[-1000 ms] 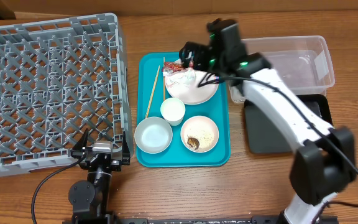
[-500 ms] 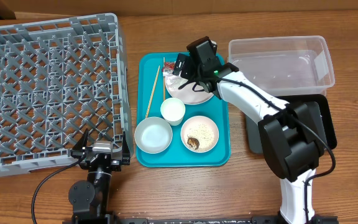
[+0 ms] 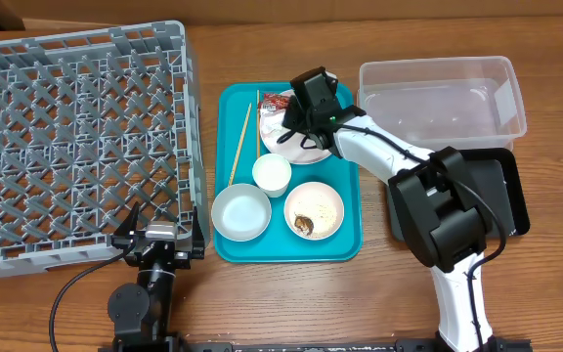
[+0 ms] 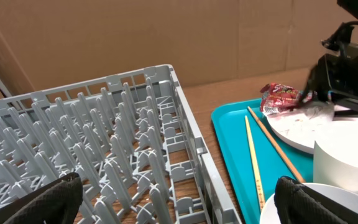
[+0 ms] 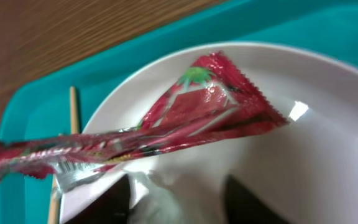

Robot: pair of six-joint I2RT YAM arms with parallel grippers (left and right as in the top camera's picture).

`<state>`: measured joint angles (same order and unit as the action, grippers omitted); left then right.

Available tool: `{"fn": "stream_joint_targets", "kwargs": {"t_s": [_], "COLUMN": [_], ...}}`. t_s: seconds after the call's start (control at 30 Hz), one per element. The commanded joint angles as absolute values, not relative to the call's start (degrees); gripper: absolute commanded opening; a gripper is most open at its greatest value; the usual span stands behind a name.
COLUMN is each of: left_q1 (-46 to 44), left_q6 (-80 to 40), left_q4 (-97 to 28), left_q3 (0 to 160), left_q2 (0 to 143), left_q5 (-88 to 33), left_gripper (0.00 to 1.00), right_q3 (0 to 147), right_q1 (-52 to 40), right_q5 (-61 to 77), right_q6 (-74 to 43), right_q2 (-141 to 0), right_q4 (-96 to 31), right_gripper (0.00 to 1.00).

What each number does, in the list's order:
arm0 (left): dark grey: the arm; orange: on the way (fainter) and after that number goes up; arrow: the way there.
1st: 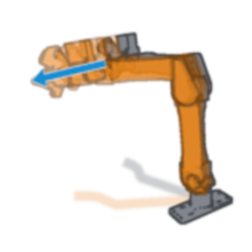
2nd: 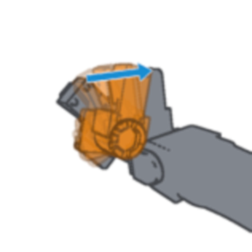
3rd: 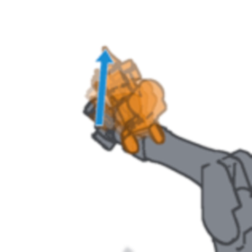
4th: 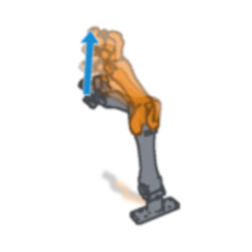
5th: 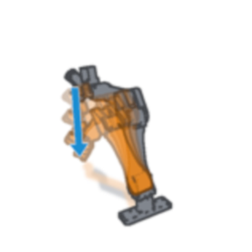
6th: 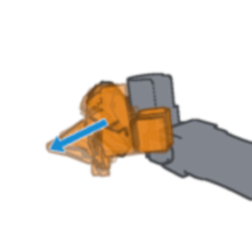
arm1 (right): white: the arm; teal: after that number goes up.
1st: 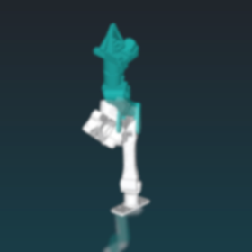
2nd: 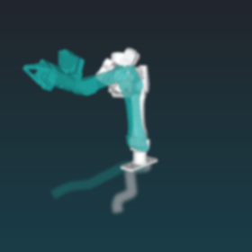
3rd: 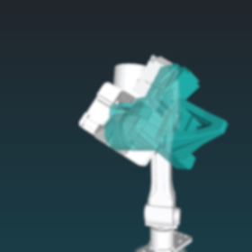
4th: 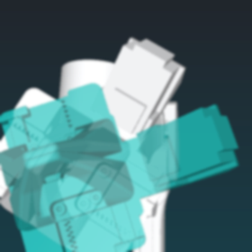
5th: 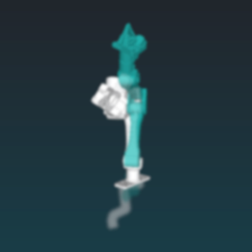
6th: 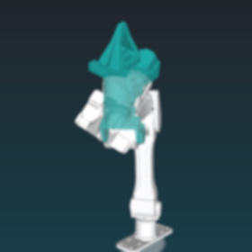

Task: Sort waste into correct bins and load items into the dishwasher
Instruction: 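Carry the plastic to the clear bin and release it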

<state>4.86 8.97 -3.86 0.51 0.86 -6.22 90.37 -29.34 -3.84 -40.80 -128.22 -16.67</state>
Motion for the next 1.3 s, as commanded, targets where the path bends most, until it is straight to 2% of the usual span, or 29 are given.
{"fn": "stream_joint_targets", "kwargs": {"t_s": [0.0,0.07,0.13,0.47,0.7,0.8,1.03,1.07,1.1,1.13,1.2,1.27], "left_q1": [4.5,4.5,4.5,4.5,4.5,4.5,4.5,4.5,4.5,4.5,4.5,4.5], "left_q6": [8.3,8.3,8.3,8.3,8.3,8.3,8.3,8.3,8.3,8.3,8.3,8.3], "left_q4": [-4.0,-4.0,-4.0,-4.0,-4.0,-4.0,-4.0,-4.0,-4.0,-4.0,-4.0,-4.0], "left_q3": [0.3,0.3,0.3,0.3,0.3,0.3,0.3,0.3,0.3,0.3,0.3,0.3], "left_q2": [0.3,0.3,0.3,0.3,0.3,0.3,0.3,0.3,0.3,0.3,0.3,0.3], "left_q5": [-5.9,-5.9,-5.9,-5.9,-5.9,-5.9,-5.9,-5.9,-5.9,-5.9,-5.9,-5.9], "left_gripper": [1.00,1.00,1.00,1.00,1.00,1.00,1.00,1.00,1.00,1.00,1.00,1.00], "right_q3": [91.6,91.6,91.6,95.8,98.0,98.0,96.7,96.7,96.7,96.7,96.7,96.7], "right_q1": [-29.3,-29.3,-29.2,-29.1,-24.5,-21.7,-15.0,-14.3,-13.8,-13.1,-12.5,-12.3], "right_q5": [-3.8,-3.8,-3.8,-4.8,-20.7,-24.7,-24.6,-24.6,-24.3,-23.7,-21.6,-20.2], "right_q6": [-40.5,-40.3,-40.3,-35.3,-35.3,-35.3,-35.1,-35.1,-35.1,-35.1,-35.1,-35.1], "right_q2": [-129.0,-129.0,-128.6,-116.7,-103.2,-103.0,-108.1,-109.3,-110.2,-111.2,-112.2,-112.3], "right_q4": [-17.5,-18.0,-18.5,-28.8,-38.3,-39.7,-40.0,-40.0,-40.1,-40.7,-42.3,-43.4], "right_gripper": [0.27,0.10,0.04,0.04,0.04,0.04,0.04,0.09,0.26,0.60,1.00,1.00]}}
